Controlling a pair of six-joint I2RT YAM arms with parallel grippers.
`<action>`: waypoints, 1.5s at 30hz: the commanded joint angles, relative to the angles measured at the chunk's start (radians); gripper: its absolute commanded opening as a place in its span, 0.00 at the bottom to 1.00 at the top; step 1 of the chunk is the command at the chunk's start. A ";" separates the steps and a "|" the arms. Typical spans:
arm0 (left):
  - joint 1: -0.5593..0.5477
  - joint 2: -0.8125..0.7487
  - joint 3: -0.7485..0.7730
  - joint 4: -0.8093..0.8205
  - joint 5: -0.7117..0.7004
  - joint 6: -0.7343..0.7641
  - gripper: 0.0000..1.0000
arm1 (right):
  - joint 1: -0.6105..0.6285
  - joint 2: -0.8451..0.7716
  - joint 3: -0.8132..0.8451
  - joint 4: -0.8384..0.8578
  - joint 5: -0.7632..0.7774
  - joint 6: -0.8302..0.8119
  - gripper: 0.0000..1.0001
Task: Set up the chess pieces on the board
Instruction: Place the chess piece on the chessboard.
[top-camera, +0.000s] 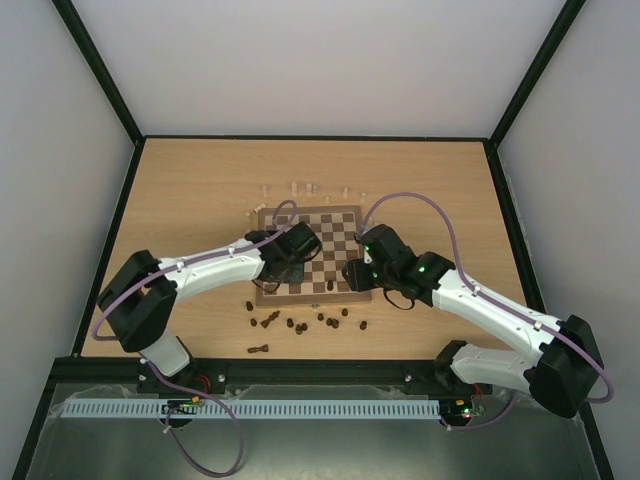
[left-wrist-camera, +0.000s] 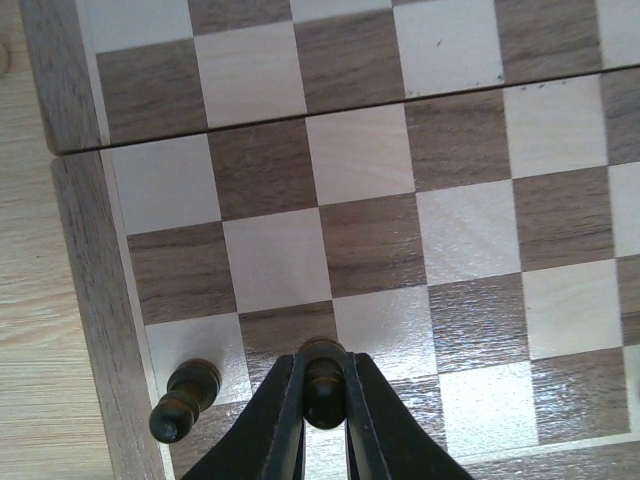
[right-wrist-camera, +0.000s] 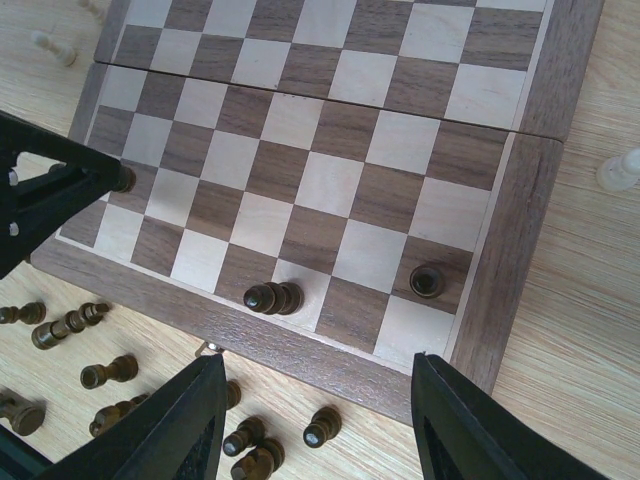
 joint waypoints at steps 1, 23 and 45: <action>0.016 0.005 -0.035 0.018 0.016 0.017 0.08 | 0.008 -0.008 -0.008 -0.030 0.010 0.001 0.51; 0.031 -0.034 -0.071 0.036 0.038 0.011 0.25 | 0.007 -0.003 -0.012 -0.026 0.002 -0.002 0.51; -0.036 -0.411 -0.110 -0.175 -0.067 -0.095 0.59 | 0.007 0.003 -0.011 -0.023 0.000 -0.001 0.52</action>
